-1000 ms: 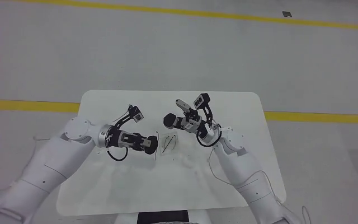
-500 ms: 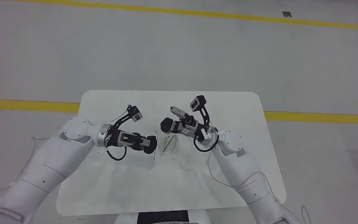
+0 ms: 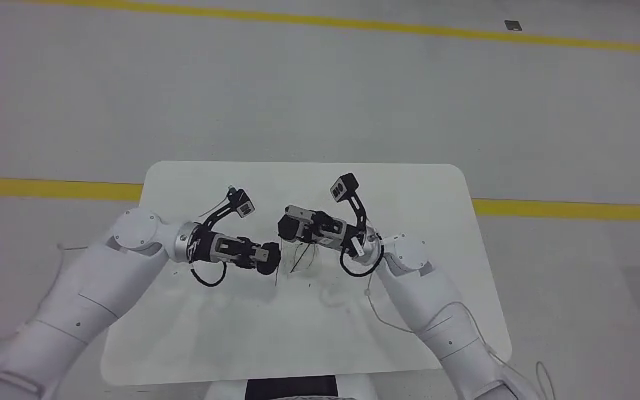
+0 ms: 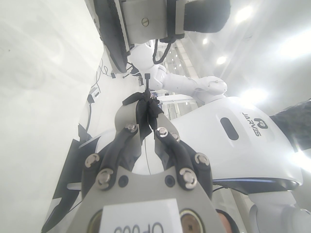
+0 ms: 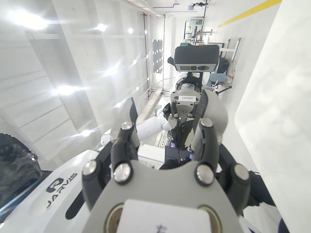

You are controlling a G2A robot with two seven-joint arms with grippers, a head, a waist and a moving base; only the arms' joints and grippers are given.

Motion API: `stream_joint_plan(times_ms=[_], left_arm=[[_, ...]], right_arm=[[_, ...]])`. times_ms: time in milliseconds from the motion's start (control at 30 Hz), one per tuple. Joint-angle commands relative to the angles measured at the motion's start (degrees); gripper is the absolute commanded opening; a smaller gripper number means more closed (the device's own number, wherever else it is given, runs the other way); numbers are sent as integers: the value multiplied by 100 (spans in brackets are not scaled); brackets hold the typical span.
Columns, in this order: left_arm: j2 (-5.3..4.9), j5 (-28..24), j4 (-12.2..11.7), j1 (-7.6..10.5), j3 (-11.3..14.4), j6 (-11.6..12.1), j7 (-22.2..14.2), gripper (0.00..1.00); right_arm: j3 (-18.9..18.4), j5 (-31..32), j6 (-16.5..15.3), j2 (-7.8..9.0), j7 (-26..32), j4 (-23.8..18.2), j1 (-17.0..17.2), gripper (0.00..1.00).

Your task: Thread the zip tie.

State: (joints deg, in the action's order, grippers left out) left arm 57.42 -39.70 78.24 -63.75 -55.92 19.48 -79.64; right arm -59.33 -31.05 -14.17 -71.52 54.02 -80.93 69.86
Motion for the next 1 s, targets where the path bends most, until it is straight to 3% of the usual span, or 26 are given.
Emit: stream_joint_plan(times_ms=[0, 233, 467, 967], left_arm=[[0, 0, 0, 0, 0, 0, 0, 0], [0, 0, 0, 0, 0, 0, 0, 0], [0, 0, 0, 0, 0, 0, 0, 0], [0, 0, 0, 0, 0, 0, 0, 0]], right_arm=[[11, 22, -9, -1, 15, 10, -9, 40], [27, 135, -35, 9, 109, 26, -19, 40], [-88, 735, -74, 80, 122, -124, -26, 29], [-334, 2014, 309, 249, 52, -851, 3, 32]])
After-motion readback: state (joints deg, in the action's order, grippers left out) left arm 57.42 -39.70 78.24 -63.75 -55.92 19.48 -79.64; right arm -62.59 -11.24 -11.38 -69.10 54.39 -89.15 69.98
